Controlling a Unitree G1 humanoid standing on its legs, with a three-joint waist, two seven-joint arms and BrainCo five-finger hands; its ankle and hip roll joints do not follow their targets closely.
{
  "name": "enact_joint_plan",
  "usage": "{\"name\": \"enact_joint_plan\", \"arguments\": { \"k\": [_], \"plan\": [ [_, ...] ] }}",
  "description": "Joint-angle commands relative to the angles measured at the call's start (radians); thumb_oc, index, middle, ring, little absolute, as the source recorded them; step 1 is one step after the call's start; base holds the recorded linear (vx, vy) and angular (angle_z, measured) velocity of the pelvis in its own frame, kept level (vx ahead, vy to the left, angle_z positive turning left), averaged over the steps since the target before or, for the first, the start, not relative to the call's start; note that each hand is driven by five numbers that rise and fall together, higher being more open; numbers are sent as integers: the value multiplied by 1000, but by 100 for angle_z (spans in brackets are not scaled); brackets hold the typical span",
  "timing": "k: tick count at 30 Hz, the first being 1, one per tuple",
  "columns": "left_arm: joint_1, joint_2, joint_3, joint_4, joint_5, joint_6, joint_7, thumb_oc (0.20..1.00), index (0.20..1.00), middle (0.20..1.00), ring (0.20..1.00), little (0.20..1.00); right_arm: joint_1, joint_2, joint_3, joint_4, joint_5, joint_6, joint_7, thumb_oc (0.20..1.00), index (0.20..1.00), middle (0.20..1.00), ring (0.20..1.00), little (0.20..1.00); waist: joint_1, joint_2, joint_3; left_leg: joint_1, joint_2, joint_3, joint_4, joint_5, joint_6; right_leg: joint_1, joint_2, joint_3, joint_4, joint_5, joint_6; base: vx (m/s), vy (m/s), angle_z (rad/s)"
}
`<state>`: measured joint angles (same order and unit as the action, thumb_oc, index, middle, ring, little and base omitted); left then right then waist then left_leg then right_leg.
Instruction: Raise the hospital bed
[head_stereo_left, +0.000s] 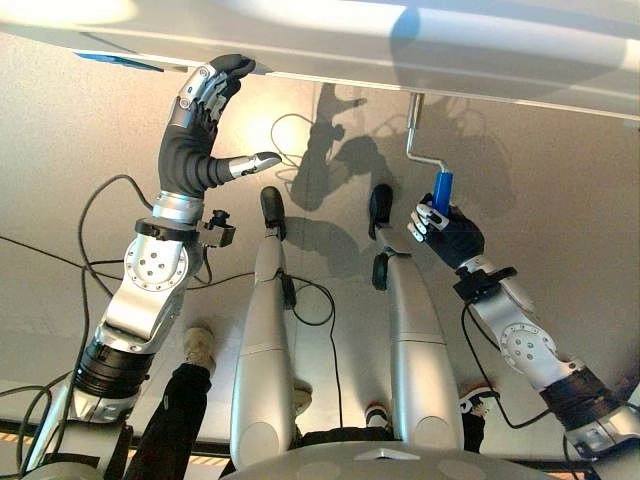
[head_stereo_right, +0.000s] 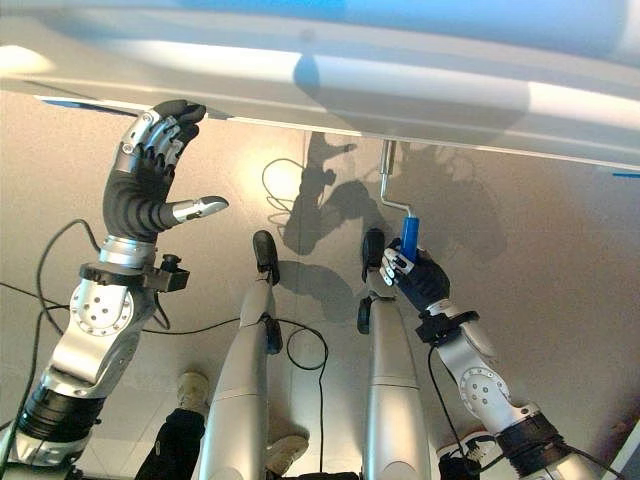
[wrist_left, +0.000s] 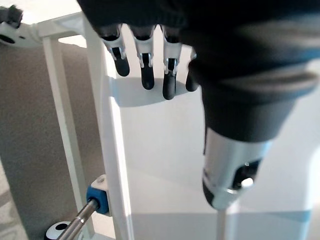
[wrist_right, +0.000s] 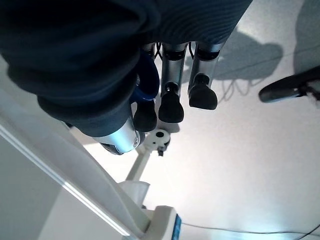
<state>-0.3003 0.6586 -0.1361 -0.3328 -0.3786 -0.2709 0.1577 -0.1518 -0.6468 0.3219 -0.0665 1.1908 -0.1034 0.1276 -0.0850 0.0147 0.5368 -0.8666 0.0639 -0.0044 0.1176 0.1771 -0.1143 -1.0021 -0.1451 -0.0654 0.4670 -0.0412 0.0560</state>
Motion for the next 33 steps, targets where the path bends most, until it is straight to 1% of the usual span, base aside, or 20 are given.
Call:
{"name": "enact_joint_plan", "arguments": {
  "k": [1,3,4,5,6,9,11,12,15,20,21,22,23,25,26,27,28,29,32,33],
  "plan": [
    [-5,33,6,-89,-40,-76,-14,1000,1000,1000,1000,1000,-83,-39,-51,-229,33,-124,126,200,200,200,200,200,-22,-38,-17,28,-47,11,118,-120,49,115,28,-10,-233,150,90,-1,10,4],
    [-9,36,-2,-86,-38,-78,-17,1000,1000,1000,1000,1000,-123,-45,-29,-227,40,-120,127,200,200,200,200,200,-15,-37,-17,26,-49,8,121,-121,50,115,26,-14,-230,150,91,5,24,3],
    [-19,43,-17,-87,-35,-77,-20,1000,1000,1000,1000,1000,-180,-78,1,-225,31,-115,111,200,200,200,200,200,-7,-38,-17,26,-49,6,122,-121,51,117,23,-17,-231,151,93,0,0,0],
    [-19,43,-16,-87,-35,-77,-20,1000,1000,1000,1000,1000,-181,-78,2,-224,31,-115,111,200,200,200,200,200,-7,-38,-17,26,-49,6,122,-121,51,117,23,-17,-231,151,93,11,37,1],
    [-29,61,-33,-92,-42,-81,-26,1000,1000,1000,1000,1000,-254,-158,40,-240,27,-104,113,200,200,200,200,200,0,-45,-17,23,-49,4,123,-121,50,116,20,-23,-234,154,93,0,0,0],
    [-32,72,-71,-117,-86,-88,-52,1000,1000,1000,1000,1000,-342,-256,104,-269,23,-96,119,200,200,200,200,200,9,-55,-17,22,-48,-2,125,-119,47,122,16,-31,-234,153,93,0,0,0],
    [-38,74,-87,-124,-94,-88,-59,1000,1000,1000,1000,1000,-383,-266,138,-272,26,-95,121,200,200,200,200,200,13,-57,-17,23,-48,-6,125,-118,47,124,14,-35,-234,153,92,7,-10,8],
    [-51,82,-111,-136,-104,-89,-67,1000,1000,1000,1000,1000,-446,-266,190,-276,24,-91,119,200,200,200,200,200,20,-58,-17,23,-49,-9,125,-118,46,129,14,-38,-237,152,92,11,4,10],
    [-74,76,-153,-142,-147,-88,-81,1000,1000,1000,1000,1000,-542,-219,273,-247,20,-80,102,200,200,200,200,200,33,-52,-17,21,-50,-15,127,-118,47,131,13,-43,-236,149,90,11,12,7],
    [-103,41,-203,-139,-183,-76,-90,1000,1000,1000,1000,1000,-693,-79,368,-121,3,-52,68,200,200,200,200,200,60,-30,-17,12,-55,-20,132,-120,51,128,7,-49,-229,144,87,0,0,0],
    [-102,42,-203,-139,-183,-76,-90,1000,1000,1000,1000,1000,-694,-79,368,-120,3,-53,68,200,200,200,200,200,59,-30,-17,11,-55,-20,133,-120,51,128,7,-49,-229,144,87,0,0,0],
    [-109,24,-211,-132,-188,-73,-88,1000,1000,1000,1000,1000,-721,-20,377,-51,-16,-49,48,200,200,200,200,200,69,-21,-17,10,-58,-22,134,-120,53,127,5,-49,-228,142,88,0,0,0],
    [-109,24,-211,-132,-188,-73,-88,1000,1000,1000,1000,1000,-722,-19,377,-51,-16,-49,49,200,200,200,200,200,69,-21,-17,10,-58,-22,134,-121,53,127,5,-49,-228,142,88,15,33,2],
    [-111,-4,-217,-124,-197,-69,-88,1000,1000,1000,1000,1000,-764,77,387,57,-42,-40,26,200,200,200,200,200,84,-8,-17,5,-62,-25,141,-125,57,125,1,-48,-225,140,88,27,41,2],
    [-112,-11,-219,-124,-199,-68,-88,1000,1000,1000,1000,1000,-773,106,386,90,-49,-39,16,200,200,200,200,200,89,-4,-17,5,-63,-25,142,-126,57,125,0,-49,-225,139,88,39,51,3],
    [-112,-25,-220,-122,-207,-66,-86,1000,1000,1000,1000,1000,-791,166,387,153,-66,-38,1,200,200,200,200,200,96,3,-17,1,-65,-24,147,-128,59,123,-3,-47,-223,138,88,23,31,2],
    [-111,-25,-220,-123,-207,-66,-86,1000,1000,1000,1000,1000,-791,167,387,153,-66,-38,2,200,200,200,200,200,96,3,-17,0,-65,-24,147,-128,59,123,-3,-47,-223,138,88,28,46,2],
    [-113,-39,-220,-125,-207,-65,-82,1000,1000,1000,1000,1000,-813,213,388,203,-75,-40,-5,200,200,200,200,200,103,10,-17,-1,-68,-23,148,-130,61,121,-3,-48,-222,136,87,0,0,0],
    [-115,-46,-223,-126,-213,-66,-83,1000,1000,1000,1000,1000,-822,234,392,236,-91,-36,-12,200,200,200,200,200,105,13,-17,-5,-70,-23,152,-131,61,119,-4,-48,-219,135,87,7,12,-1],
    [-117,-58,-230,-120,-214,-65,-75,1000,1000,1000,1000,1000,-835,275,388,295,-106,-39,-23,200,200,200,200,200,110,19,-17,-7,-71,-24,153,-133,63,117,-5,-47,-217,132,87,0,0,0]
  ]
}}
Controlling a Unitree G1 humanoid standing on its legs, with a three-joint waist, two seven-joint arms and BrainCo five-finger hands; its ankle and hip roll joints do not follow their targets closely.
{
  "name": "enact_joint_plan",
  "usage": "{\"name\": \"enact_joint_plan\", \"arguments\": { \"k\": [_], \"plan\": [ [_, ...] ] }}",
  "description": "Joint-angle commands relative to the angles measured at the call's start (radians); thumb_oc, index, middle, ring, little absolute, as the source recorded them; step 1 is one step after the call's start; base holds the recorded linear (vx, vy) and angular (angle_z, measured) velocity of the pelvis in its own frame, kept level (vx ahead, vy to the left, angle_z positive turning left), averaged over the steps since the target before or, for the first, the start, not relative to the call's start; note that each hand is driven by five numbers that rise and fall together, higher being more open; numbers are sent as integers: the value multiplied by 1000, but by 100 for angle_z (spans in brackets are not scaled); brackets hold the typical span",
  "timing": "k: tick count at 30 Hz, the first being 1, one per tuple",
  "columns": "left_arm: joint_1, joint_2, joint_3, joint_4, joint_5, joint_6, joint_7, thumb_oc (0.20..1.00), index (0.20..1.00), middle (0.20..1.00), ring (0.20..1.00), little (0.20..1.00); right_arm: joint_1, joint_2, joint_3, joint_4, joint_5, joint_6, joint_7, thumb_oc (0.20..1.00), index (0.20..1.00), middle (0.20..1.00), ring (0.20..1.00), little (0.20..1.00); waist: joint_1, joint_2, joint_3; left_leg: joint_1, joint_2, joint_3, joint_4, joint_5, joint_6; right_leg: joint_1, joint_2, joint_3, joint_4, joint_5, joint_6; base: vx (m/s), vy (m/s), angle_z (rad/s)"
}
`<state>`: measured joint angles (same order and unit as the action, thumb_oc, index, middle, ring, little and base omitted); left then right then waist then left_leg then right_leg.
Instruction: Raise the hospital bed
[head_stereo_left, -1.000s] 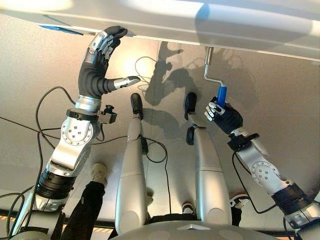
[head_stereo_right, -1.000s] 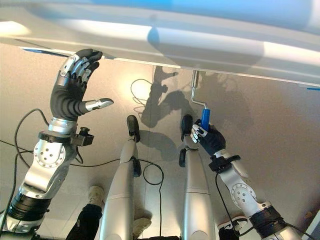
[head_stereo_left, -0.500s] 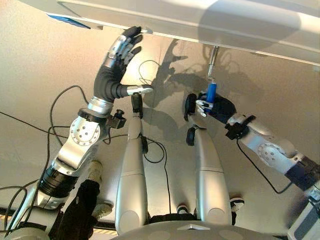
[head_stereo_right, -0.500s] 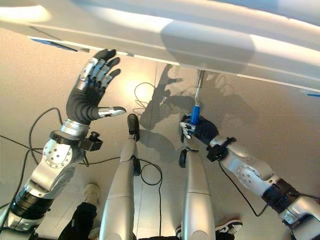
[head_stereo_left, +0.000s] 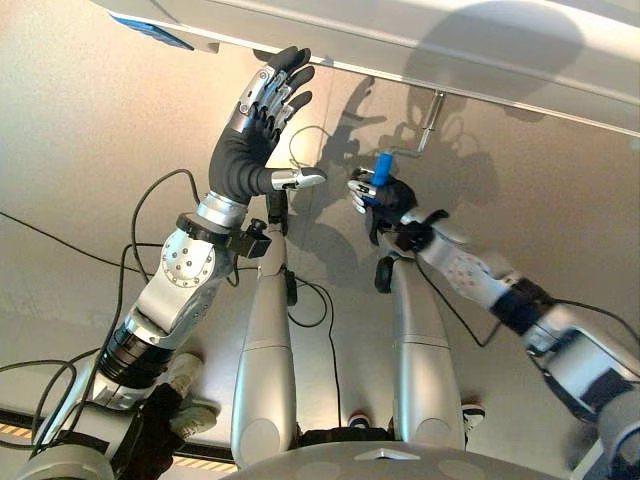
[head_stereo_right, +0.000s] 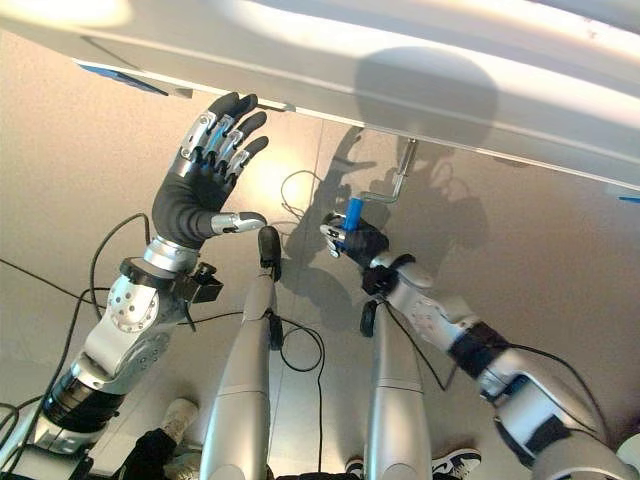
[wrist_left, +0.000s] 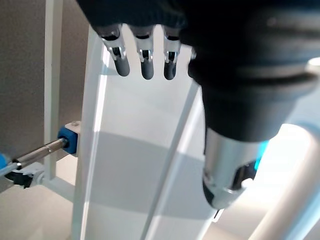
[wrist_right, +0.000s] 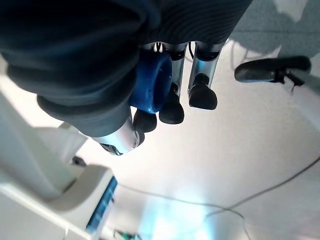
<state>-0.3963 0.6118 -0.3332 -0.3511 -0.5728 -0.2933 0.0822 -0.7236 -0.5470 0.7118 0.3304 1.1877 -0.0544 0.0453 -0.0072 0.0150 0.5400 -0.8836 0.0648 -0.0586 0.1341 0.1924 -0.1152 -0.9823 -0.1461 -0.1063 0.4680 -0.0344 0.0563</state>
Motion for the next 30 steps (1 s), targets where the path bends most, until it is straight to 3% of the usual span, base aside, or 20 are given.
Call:
{"name": "enact_joint_plan", "arguments": {
  "k": [1,4,5,7,8,14,15,19,24,30],
  "plan": [
    [-20,-13,-36,-102,-20,-42,0,1000,1000,1000,1000,1000,-274,195,-5,-62,-111,-89,52,200,200,200,200,200,36,22,-20,9,-74,29,139,-149,64,96,-5,-6,-216,125,87,0,0,0],
    [-24,-13,-43,-105,-16,-44,6,1000,1000,1000,1000,1000,-294,242,-21,40,-138,-96,25,200,200,200,200,200,43,32,-20,6,-76,28,141,-151,65,93,-7,-6,-211,122,87,3,11,0],
    [-28,-9,-53,-106,-17,-45,10,1000,1000,1000,1000,1000,-312,286,-53,172,-174,-100,-21,200,200,200,200,200,51,44,-20,4,-79,29,143,-153,66,91,-8,-4,-209,120,86,0,0,0],
    [-32,-6,-53,-111,-17,-49,13,1000,1000,1000,1000,1000,-327,303,-66,230,-200,-103,-36,200,200,200,200,200,56,51,-20,4,-80,29,142,-153,67,88,-8,-2,-205,119,86,8,40,0],
    [-27,-12,-57,-110,-32,-47,16,1000,1000,1000,1000,1000,-343,330,-107,323,-226,-110,-87,200,200,200,200,200,60,61,-20,2,-81,32,144,-156,68,86,-8,0,-205,116,85,14,45,2],
    [-35,-28,-78,-102,-42,-46,21,1000,1000,1000,1000,1000,-405,334,-226,578,-258,-109,-139,200,200,200,200,200,71,88,-20,-7,-83,34,148,-163,72,69,-5,5,-193,107,85,7,17,1],
    [-48,-38,-96,-96,-48,-48,20,1000,1000,1000,1000,1000,-425,304,-281,698,-268,-106,-160,200,200,200,200,200,74,100,-20,-11,-86,34,150,-167,73,63,-5,7,-184,100,84,0,0,0],
    [-75,-53,-115,-88,-44,-53,9,1000,1000,1000,1000,1000,-425,218,-344,858,-338,-82,-170,200,200,200,200,200,78,125,-20,-25,-91,36,159,-171,76,42,-6,13,-166,91,83,4,7,4],
    [-93,-48,-133,-81,-12,-54,-3,1000,1000,1000,1000,1000,-372,105,-414,964,-389,-62,-184,200,200,200,200,200,73,147,-20,-44,-92,41,174,-176,78,18,-7,20,-149,82,83,5,12,3],
    [-86,-24,-121,-83,8,-57,-4,1000,1000,1000,1000,1000,-249,-4,-540,1000,-325,-82,-215,200,200,200,200,200,51,152,-20,-51,-96,48,182,-182,76,5,-4,30,-133,71,83,3,4,5]
  ]
}}
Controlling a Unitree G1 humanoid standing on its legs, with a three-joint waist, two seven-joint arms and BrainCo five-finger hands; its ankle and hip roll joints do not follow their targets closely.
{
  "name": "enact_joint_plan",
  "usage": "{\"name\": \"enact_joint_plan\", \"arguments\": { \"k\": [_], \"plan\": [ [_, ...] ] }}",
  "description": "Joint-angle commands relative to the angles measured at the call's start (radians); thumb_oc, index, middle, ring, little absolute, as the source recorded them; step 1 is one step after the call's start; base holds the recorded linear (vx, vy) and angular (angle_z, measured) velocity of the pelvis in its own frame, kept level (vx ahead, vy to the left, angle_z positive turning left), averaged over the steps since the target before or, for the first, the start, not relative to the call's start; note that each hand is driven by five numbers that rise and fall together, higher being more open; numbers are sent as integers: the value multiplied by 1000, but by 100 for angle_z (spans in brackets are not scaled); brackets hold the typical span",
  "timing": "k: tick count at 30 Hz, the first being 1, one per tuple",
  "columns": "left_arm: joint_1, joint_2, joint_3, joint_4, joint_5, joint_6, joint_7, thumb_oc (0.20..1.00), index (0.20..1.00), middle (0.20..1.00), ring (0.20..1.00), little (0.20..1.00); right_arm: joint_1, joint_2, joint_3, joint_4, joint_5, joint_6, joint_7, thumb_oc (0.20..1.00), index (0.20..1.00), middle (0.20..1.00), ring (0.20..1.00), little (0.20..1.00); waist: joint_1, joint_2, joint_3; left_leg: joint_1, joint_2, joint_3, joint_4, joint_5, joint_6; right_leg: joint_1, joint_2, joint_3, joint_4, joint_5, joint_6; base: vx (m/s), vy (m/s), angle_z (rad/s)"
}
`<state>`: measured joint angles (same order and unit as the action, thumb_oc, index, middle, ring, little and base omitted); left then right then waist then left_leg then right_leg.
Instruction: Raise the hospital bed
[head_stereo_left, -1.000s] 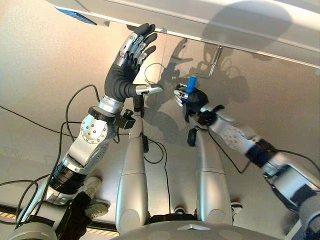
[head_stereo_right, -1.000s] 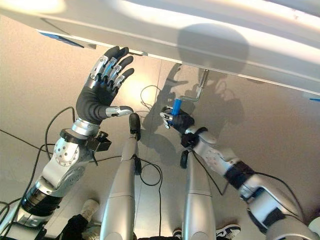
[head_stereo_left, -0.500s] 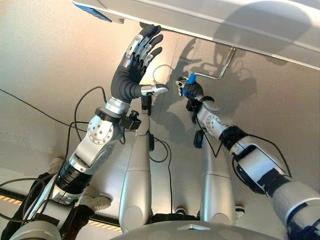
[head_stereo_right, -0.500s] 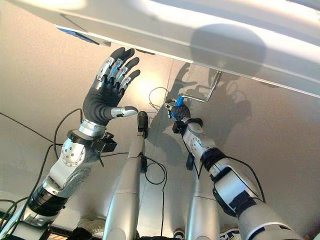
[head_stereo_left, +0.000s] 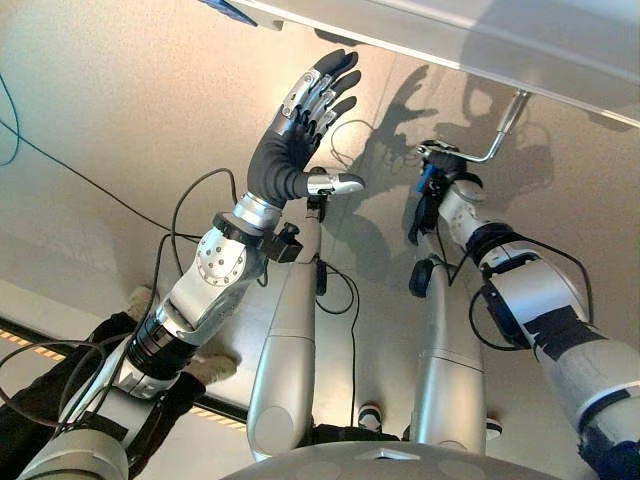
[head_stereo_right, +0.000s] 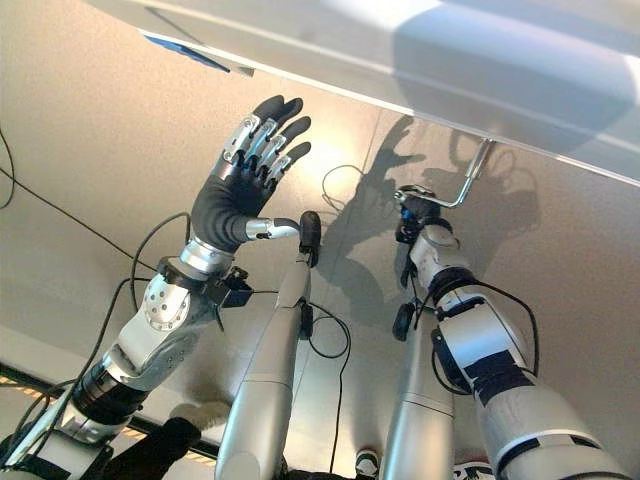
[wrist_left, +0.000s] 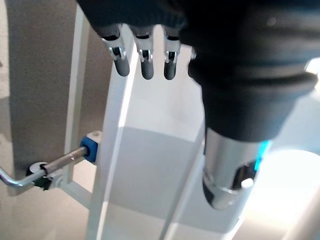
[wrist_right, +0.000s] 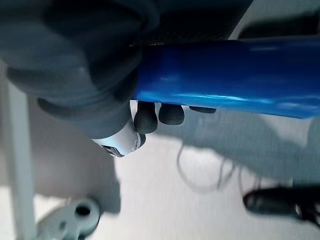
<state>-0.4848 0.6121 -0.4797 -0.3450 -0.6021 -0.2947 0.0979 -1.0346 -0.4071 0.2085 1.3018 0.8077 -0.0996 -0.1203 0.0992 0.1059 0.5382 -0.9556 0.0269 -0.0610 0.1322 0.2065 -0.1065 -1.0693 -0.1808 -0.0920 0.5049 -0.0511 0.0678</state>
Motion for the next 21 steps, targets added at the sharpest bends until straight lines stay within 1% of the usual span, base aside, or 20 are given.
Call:
{"name": "enact_joint_plan", "arguments": {
  "k": [1,5,6,8,9,12,14,15,17,19,20,21],
  "plan": [
    [3,-19,29,-90,37,-55,-21,1000,1000,1000,1000,1000,81,-162,-58,34,65,-40,-52,200,200,200,200,200,-61,60,-18,22,-58,51,183,-197,67,91,31,18,-169,87,72,0,0,0],
    [11,-9,43,-93,39,-56,-21,1000,1000,1000,1000,1000,174,-206,-144,40,131,-60,-68,200,200,200,200,200,-84,54,-18,28,-56,59,183,-201,66,90,34,24,-164,82,71,0,0,0],
    [11,-9,40,-93,39,-56,-21,1000,1000,1000,1000,1000,177,-206,-147,40,132,-60,-67,200,200,200,200,200,-82,54,-18,29,-56,59,183,-202,67,91,34,24,-164,82,71,0,0,0],
    [9,-1,41,-94,37,-57,-21,1000,1000,1000,1000,1000,209,-216,-164,49,137,-62,-66,200,200,200,200,200,-89,52,-18,30,-56,60,183,-202,66,93,35,26,-164,81,70,0,0,0],
    [11,4,48,-93,34,-57,-20,1000,1000,1000,1000,1000,253,-224,-191,53,149,-65,-68,200,200,200,200,200,-98,50,-18,32,-55,61,182,-203,65,93,36,28,-164,81,70,0,0,0],
    [12,11,56,-95,33,-60,-18,1000,1000,1000,1000,1000,288,-223,-211,51,161,-71,-69,200,200,200,200,200,-106,46,-18,33,-53,63,183,-203,64,92,37,28,-163,82,70,-2,-6,1],
    [16,15,66,-96,31,-62,-15,1000,1000,1000,1000,1000,326,-213,-231,48,168,-77,-72,200,200,200,200,200,-113,39,-18,36,-51,66,182,-204,63,93,38,31,-166,84,70,-7,-19,5],
    [20,21,81,-94,29,-64,-12,1000,1000,1000,1000,1000,371,-195,-246,40,180,-87,-74,200,200,200,200,200,-123,30,-18,36,-48,69,181,-204,63,94,40,33,-171,88,70,-4,-8,7],
    [24,23,86,-94,28,-64,-11,1000,1000,1000,1000,1000,388,-187,-256,34,185,-95,-79,200,200,200,200,200,-128,26,-18,36,-47,72,183,-205,64,93,41,33,-171,89,70,-3,-7,2],
    [38,20,111,-96,24,-68,-3,1000,1000,1000,1000,1000,445,-152,-285,-23,207,-136,-95,200,200,200,200,200,-143,13,-18,31,-46,75,186,-208,65,90,45,36,-172,89,69,0,0,0],
    [41,22,112,-97,24,-67,-3,1000,1000,1000,1000,1000,451,-147,-286,-31,205,-137,-100,200,200,200,200,200,-143,10,-18,33,-46,76,186,-208,65,91,45,37,-172,89,69,0,0,0],
    [54,16,136,-101,29,-69,2,1000,1000,1000,1000,1000,502,-116,-285,-142,203,-178,-99,200,200,200,200,200,-155,-1,-18,29,-44,77,187,-209,66,87,49,39,-173,91,68,0,0,0]
  ]
}}
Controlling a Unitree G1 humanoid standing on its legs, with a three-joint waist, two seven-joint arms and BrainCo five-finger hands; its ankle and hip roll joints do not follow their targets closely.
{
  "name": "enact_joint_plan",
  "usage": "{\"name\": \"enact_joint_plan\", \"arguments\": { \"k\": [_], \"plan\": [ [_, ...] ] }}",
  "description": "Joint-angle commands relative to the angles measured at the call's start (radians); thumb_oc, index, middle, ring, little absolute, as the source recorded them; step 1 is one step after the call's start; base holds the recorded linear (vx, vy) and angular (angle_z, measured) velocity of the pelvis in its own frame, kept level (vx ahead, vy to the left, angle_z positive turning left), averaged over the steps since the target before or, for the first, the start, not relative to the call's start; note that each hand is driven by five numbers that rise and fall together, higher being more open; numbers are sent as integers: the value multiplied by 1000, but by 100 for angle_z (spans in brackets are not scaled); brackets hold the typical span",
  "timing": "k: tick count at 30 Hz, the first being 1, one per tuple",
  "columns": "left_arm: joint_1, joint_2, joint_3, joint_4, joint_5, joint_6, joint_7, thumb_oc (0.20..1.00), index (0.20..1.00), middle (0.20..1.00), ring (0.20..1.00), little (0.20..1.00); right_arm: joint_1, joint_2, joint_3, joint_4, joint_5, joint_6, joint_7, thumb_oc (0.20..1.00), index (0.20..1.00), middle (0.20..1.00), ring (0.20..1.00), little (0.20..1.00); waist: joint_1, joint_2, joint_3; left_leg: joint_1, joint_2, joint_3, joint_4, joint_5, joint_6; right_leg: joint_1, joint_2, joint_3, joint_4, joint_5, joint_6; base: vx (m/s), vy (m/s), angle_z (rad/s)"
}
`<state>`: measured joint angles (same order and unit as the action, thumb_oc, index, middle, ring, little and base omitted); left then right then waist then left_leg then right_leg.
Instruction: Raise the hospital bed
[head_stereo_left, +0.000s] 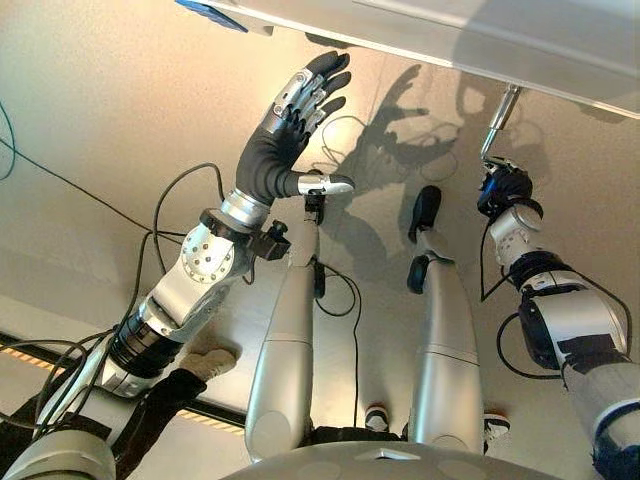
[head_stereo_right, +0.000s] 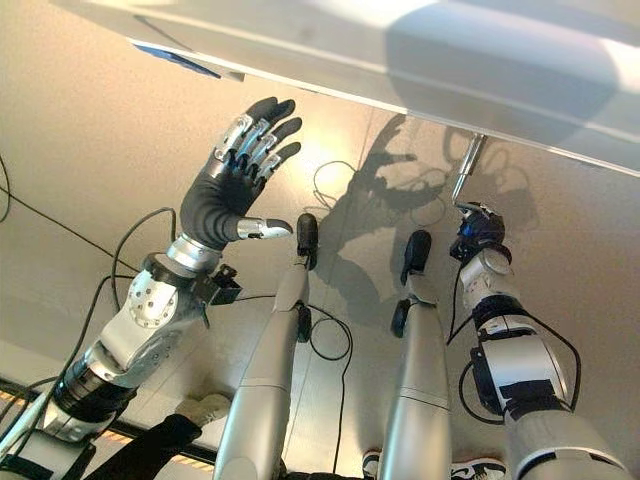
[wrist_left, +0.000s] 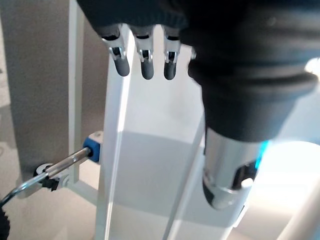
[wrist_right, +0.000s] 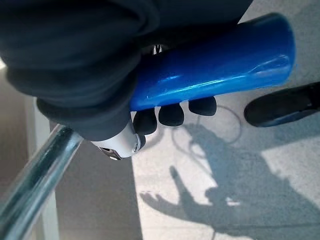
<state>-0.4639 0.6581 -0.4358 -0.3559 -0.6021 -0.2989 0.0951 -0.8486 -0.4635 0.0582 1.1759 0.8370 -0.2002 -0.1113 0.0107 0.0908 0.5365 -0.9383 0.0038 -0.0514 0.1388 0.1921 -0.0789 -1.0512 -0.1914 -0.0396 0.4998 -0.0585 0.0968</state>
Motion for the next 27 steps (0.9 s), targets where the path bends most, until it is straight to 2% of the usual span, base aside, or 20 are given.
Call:
{"name": "enact_joint_plan", "arguments": {
  "k": [1,3,4,5,6,8,9,11,14,15,19,24,27],
  "plan": [
    [45,-31,111,-94,34,-65,7,1000,1000,1000,1000,1000,368,-34,-132,-131,164,-102,-112,200,200,200,200,200,-78,1,-16,12,-19,70,182,-194,38,70,60,-10,-169,100,40,0,-10,-4],
    [46,-30,111,-95,34,-65,7,1000,1000,1000,1000,1000,370,-33,-132,-134,162,-101,-115,200,200,200,200,200,-77,0,-16,13,-19,70,181,-194,38,71,60,-10,-169,100,40,-4,5,-8],
    [74,-37,147,-103,52,-67,17,1000,1000,1000,1000,1000,499,17,-121,-464,116,-165,-111,200,200,200,200,200,-97,-20,-16,6,-18,74,183,-191,38,65,63,-5,-172,107,41,-3,10,-9],
    [83,-38,165,-103,61,-71,19,1000,1000,1000,1000,1000,552,24,-113,-612,108,-196,-76,200,200,200,200,200,-107,-28,-16,0,-17,75,182,-189,38,58,64,-4,-175,110,42,-8,12,-16],
    [105,-36,192,-115,76,-71,13,1000,1000,1000,1000,1000,669,48,-128,-875,150,-238,17,200,200,200,200,200,-127,-48,-16,-2,-15,78,180,-189,39,53,65,-1,-176,112,44,-1,4,-14],
    [113,-38,197,-118,78,-70,11,1000,1000,1000,1000,1000,695,64,-145,-906,169,-259,28,200,200,200,200,200,-133,-53,-16,-3,-15,79,181,-190,39,52,66,0,-175,112,44,-5,0,-14],
    [141,-32,231,-137,76,-69,4,1000,1000,1000,1000,1000,755,72,-137,-1058,186,-264,92,200,200,200,200,200,-146,-65,-16,-6,-13,82,181,-191,39,51,67,3,-178,115,44,-9,6,-12],
    [165,-24,258,-154,70,-67,-4,1000,1000,1000,1000,1000,797,58,-107,-1202,199,-247,159,200,200,200,200,200,-153,-73,-16,-10,-10,87,182,-189,38,49,69,5,-182,121,45,-13,1,-8],
    [190,-17,279,-169,66,-66,-10,1000,1000,1000,1000,1000,824,39,-87,-1288,212,-231,193,200,200,200,200,200,-156,-80,-16,-9,-9,89,183,-189,38,52,69,4,-183,124,45,-4,-1,-1],
    [208,-7,292,-186,66,-62,-19,1000,1000,1000,1000,1000,837,9,-63,-1385,212,-212,224,200,200,200,200,200,-157,-84,-16,-10,-8,89,183,-187,37,53,70,3,-188,128,46,0,0,0],
    [228,-1,310,-208,49,-63,-41,1000,1000,1000,1000,1000,837,-45,-14,-1509,243,-178,289,200,200,200,200,200,-155,-90,-16,-8,-5,86,180,-184,36,59,70,0,-194,133,47,-4,-9,-3],
    [224,-3,294,-204,38,-63,-57,1000,1000,1000,1000,1000,786,-71,46,-1551,263,-162,317,200,200,200,200,200,-149,-94,-16,-5,-5,86,179,-183,37,62,69,-3,-193,136,47,0,0,0],
    [194,-14,254,-195,27,-61,-67,1000,1000,1000,1000,1000,691,-55,142,-1551,285,-152,323,200,200,200,200,200,-139,-88,-16,-1,-5,86,177,-181,39,66,67,-6,-194,138,47,0,0,0]
  ]
}}
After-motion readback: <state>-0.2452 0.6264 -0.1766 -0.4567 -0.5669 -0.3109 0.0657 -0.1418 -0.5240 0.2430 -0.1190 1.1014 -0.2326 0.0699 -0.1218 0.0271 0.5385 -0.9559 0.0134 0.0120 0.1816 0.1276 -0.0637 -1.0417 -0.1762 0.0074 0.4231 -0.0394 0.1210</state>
